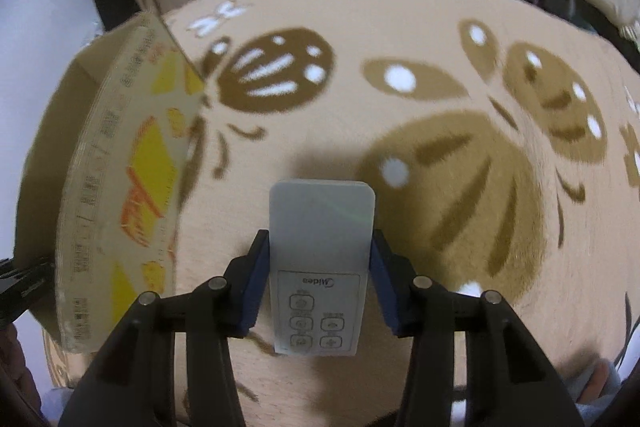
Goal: Organize rigid objects
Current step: 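Carry the white air-conditioner remote into the box and release it with the right gripper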
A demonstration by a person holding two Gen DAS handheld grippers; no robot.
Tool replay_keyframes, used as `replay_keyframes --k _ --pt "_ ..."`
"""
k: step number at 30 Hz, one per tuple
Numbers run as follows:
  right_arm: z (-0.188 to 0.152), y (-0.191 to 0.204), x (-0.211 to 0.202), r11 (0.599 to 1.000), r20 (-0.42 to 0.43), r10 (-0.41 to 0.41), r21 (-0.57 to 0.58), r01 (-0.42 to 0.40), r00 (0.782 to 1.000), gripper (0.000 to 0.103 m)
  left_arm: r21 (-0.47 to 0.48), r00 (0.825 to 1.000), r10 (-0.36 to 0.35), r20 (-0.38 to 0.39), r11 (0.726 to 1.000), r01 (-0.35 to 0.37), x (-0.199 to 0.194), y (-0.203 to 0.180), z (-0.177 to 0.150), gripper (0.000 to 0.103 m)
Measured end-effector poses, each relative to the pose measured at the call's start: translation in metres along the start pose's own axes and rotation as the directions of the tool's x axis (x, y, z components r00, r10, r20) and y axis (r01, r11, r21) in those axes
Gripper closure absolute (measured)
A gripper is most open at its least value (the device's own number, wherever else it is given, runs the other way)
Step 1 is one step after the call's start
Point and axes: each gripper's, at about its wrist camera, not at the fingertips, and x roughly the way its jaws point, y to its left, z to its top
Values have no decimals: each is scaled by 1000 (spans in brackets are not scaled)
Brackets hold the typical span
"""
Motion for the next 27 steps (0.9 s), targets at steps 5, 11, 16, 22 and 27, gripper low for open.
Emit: replay_keyframes --k 5,11,16,22,27 --pt "-1 4 -10 999 36 38 -32 -37 999 52 -1 1000 -1 0 1000 1 0 0 0 78" --pt "11 6 -25 997 81 60 -57 -55 995 52 -1 1000 -4 0 1000 4 1 1 0 78" --pt "20 16 -45 994 147 86 -77 -76 985 52 -5 1000 -7 -1 1000 7 1 1 0 78" --pt "33 31 -73 986 217 145 -111 -123 965 52 -5 1000 -7 -1 1000 7 1 2 0 78" --pt "45 51 -98 976 279 187 -164 -146 942 52 -5 1000 -7 -1 1000 6 1 2 0 78"
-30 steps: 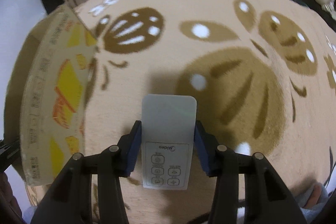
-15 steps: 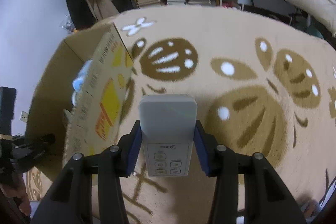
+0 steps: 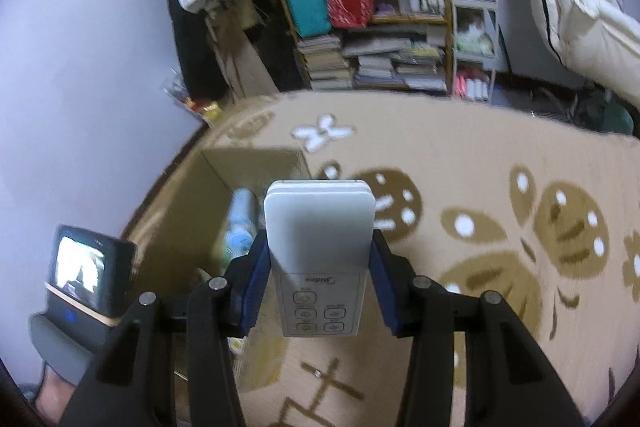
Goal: Organize rigid objects
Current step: 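Carry the white air-conditioner remote into the box and release it with the right gripper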
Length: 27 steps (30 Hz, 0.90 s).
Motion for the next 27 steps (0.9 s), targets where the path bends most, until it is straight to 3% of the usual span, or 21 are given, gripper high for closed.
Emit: replay_keyframes --k 9,17,27 --pt "23 37 -13 996 56 87 -26 -85 995 52 -1 1000 -2 -2 1000 2 0 0 0 78" --pt "15 56 8 991 10 129 -38 -128 992 52 0 1000 -2 -2 1000 2 0 1 0 78" --pt "0 47 43 990 -79 141 -4 -141 987 52 -1 1000 -3 -3 1000 3 0 1 0 78"
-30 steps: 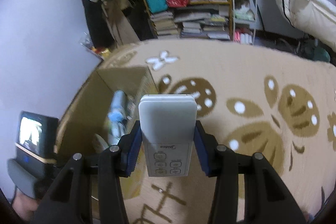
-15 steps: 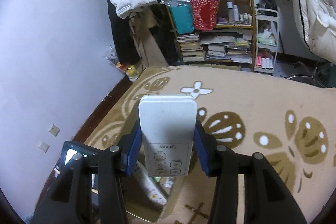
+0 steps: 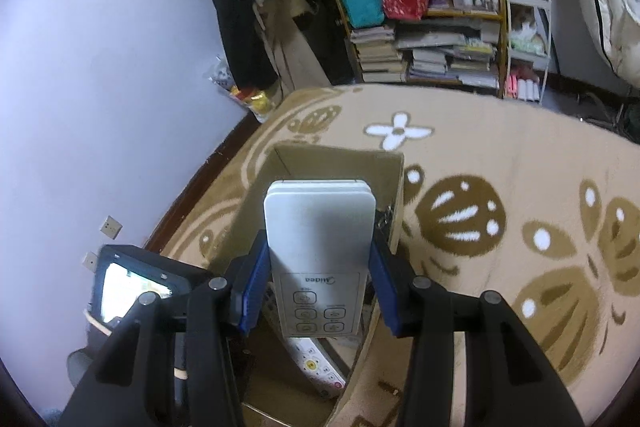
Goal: Organize rigid objects
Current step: 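Carry the white air-conditioner remote into the box and release it with the right gripper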
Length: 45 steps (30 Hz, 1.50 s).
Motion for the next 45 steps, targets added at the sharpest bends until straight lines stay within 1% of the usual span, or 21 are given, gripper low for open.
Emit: replay_keyframes --k 7,11,17,27,36,39,42,45 --pt "-7 -7 18 1000 -40 -3 14 4 999 52 8 1000 14 -2 1000 -14 2 -3 -2 78" --pt "-9 -11 30 1000 -66 -9 23 11 998 52 6 1000 9 -4 1000 -9 3 -2 -2 78" --pt "-6 -15 39 999 -63 0 38 3 998 52 5 1000 2 -4 1000 -2 4 0 -3 78" --pt "-2 -13 49 1000 -48 -22 15 23 999 51 6 1000 0 -3 1000 0 3 0 -2 78" --pt "-3 -11 51 999 -60 -38 -7 37 998 51 9 1000 3 1 1000 -3 2 0 -2 78" --pt "-3 -10 51 999 -61 -35 -3 35 998 49 10 1000 2 1 1000 -2 2 -1 -1 78" --pt "-5 -9 47 1000 -52 -9 -1 9 999 37 7 1000 2 2 1000 -2 2 -1 -2 78" --pt "-7 -6 42 1000 -49 -22 -21 21 999 37 4 1000 0 10 1000 0 1 0 -3 78"
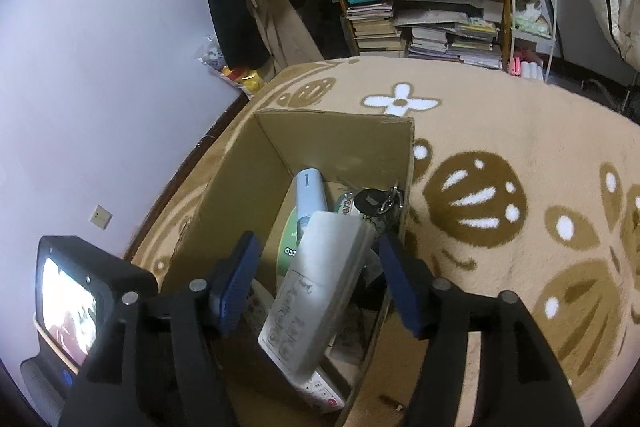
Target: Organize rigid objects
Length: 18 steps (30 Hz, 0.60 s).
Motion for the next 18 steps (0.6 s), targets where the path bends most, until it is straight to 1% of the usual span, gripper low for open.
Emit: replay_keyframes --k 1,3,4,11,14,16,18 --pt "-1 1 -3 1000 3 -9 -5 9 1000 36 -1 1000 1 2 1000 -1 -1 1 0 78" --pt "-3 0 -11 999 18 -42 -12 42 999 30 -4 1000 2 9 1000 -2 -3 1 -1 78" --pt "-3 -1 -14 999 25 -45 -10 45 999 29 -6 1000 2 15 1000 -2 -4 1 -1 78" --pt "-6 -27 -28 998 10 -46 40 45 999 27 -36 999 -14 39 999 16 -13 5 -4 78" --pt "-11 -36 -37 997 19 -49 56 48 999 18 -46 998 -9 54 999 12 -18 7 -6 77" --pt "-15 -41 -44 997 27 -62 53 60 998 16 -50 998 0 66 999 3 -22 6 -8 77" --pt "-18 -46 -49 996 26 -83 45 82 996 15 -54 997 15 78 998 -11 -25 7 -9 73"
